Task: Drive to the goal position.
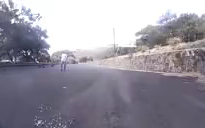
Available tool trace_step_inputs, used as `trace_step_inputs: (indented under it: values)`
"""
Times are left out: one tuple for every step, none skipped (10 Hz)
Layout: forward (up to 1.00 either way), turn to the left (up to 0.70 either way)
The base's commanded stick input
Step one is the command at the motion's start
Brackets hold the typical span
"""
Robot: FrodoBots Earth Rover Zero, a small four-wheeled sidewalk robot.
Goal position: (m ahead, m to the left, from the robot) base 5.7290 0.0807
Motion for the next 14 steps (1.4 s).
trace_step_inputs:
  values:
    - [0.7, 0.0]
    - [0.7, 0.0]
    - [0.7, 0.0]
    - [0.7, 0.0]
    - [0.7, 0.0]
    - [0.7, 0.0]
    - [0.7, 0.0]
    - [0.7, 0.0]
    - [0.7, 0.0]
    - [0.7, 0.0]
    - [0.7, 0.0]
    - [0.7, 0.0]
    - [0.7, 0.0]
    - [0.7, 0.0]
